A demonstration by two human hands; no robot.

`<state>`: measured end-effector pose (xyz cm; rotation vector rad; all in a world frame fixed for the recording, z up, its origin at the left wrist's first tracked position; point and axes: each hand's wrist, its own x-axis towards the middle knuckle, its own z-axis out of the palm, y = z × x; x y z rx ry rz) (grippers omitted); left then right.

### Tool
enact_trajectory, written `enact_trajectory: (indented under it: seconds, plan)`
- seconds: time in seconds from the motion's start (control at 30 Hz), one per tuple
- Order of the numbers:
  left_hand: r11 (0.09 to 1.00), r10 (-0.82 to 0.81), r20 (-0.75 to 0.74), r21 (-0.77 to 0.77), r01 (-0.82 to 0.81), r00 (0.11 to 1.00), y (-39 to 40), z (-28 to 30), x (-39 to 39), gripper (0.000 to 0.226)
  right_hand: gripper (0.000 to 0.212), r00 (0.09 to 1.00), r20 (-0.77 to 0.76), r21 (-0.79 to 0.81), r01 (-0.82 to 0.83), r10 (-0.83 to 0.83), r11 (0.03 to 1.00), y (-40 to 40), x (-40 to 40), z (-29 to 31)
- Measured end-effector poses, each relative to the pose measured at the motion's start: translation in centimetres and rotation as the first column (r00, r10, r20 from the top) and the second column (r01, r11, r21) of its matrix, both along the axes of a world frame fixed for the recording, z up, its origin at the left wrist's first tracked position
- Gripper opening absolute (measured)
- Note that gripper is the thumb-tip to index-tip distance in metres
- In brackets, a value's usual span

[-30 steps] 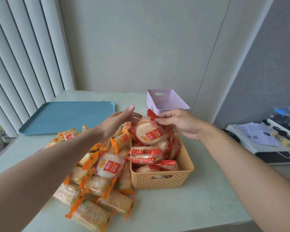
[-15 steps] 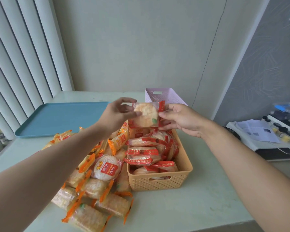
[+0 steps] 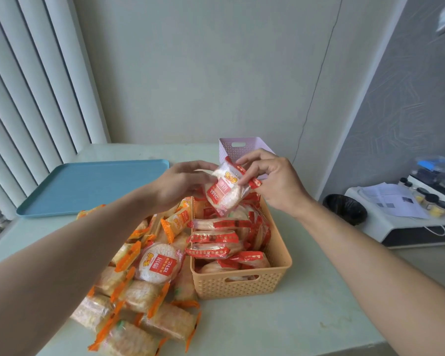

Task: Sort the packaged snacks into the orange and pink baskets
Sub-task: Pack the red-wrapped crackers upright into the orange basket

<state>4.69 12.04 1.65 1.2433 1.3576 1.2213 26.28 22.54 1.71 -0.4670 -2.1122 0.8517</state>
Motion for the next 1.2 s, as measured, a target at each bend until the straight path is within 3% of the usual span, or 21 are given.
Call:
enact_trajectory:
  seconds: [0.07,0.17,0.27,0.33,0.37,0.43,0.5,0.57,0.67,0.73,0.8,0.87,1.0,1.07,1.2]
  plan:
    - [0.999,-0.052,-0.04,-0.011,0.051,0.998,0.0,0.1,-0.2,0.037,0.057,0.999,-0.005,-0.02,0.042,-0.042,0.999,0.3,-0.2,0.1]
    - [0.999,-0.017,-0.131,0.029,0.021,0.991,0.1,0.4,0.2,0.031,0.062,0.997,0.013,-0.074,0.075,-0.074,0.994,0.4,0.0,0.3]
    - [0.993,0.102,-0.355,0.1,-0.071,0.929,0.2,0.0,0.2,0.027,0.041,0.996,0.043,-0.161,0.085,-0.079,0.983,0.0,0.3,0.4]
    - [0.983,0.164,-0.554,0.158,-0.09,0.816,0.3,-0.5,0.0,0.031,0.018,0.98,0.142,-0.103,0.154,-0.139,0.983,0.6,0.5,0.4]
    - [0.983,0.169,-0.645,0.168,-0.078,0.745,0.4,-0.9,-0.2,0.033,0.008,0.951,0.27,-0.058,0.173,-0.152,0.983,0.7,0.8,0.4]
    - [0.989,0.144,-0.791,0.135,-0.059,0.595,0.5,-1.7,-0.2,0.036,0.019,0.822,0.556,-0.001,0.145,-0.12,0.989,0.6,1.1,0.2]
    - [0.993,0.118,-0.871,0.105,-0.055,0.477,0.8,-2.3,-0.1,0.041,0.032,0.71,0.692,0.063,0.121,-0.131,0.991,0.0,0.9,-0.2]
    - [0.996,0.087,-0.889,0.087,-0.02,0.449,1.1,-2.4,0.2,0.051,0.042,0.659,0.738,0.122,0.087,-0.149,0.989,-0.6,0.6,0.0]
    - [0.994,0.09,-0.89,0.111,0.022,0.448,1.8,-2.1,0.6,0.053,0.044,0.539,0.839,0.085,0.013,-0.078,0.996,-0.8,0.1,0.9]
    - [0.992,0.096,-0.914,0.121,0.041,0.394,2.3,-2.3,0.9,0.062,0.044,0.483,0.873,0.072,0.01,-0.068,0.997,-0.9,-0.1,1.2]
    - [0.993,0.056,-0.953,0.083,0.08,0.299,2.6,-2.6,1.3,0.074,0.046,0.475,0.876,0.078,0.026,-0.081,0.997,-0.9,-0.2,0.9]
    - [0.996,0.015,-0.979,0.032,0.082,0.202,2.7,-2.5,1.8,0.061,0.045,0.466,0.881,0.085,0.023,-0.086,0.996,-0.8,-0.1,0.5]
    - [0.993,0.113,-0.974,0.107,0.04,-0.195,2.9,-2.4,1.7,0.025,0.03,0.51,0.854,0.095,0.04,-0.102,0.995,-0.5,0.0,0.7]
    - [0.996,0.072,-0.976,0.082,-0.041,-0.204,2.9,-2.7,1.2,0.021,0.033,0.52,0.849,0.077,0.044,-0.089,0.996,-0.6,-0.2,0.6]
    - [0.993,0.059,-0.981,0.076,-0.086,-0.187,3.4,-3.0,1.3,0.021,0.042,0.431,0.899,0.075,0.016,-0.075,0.997,-1.4,-0.3,0.6]
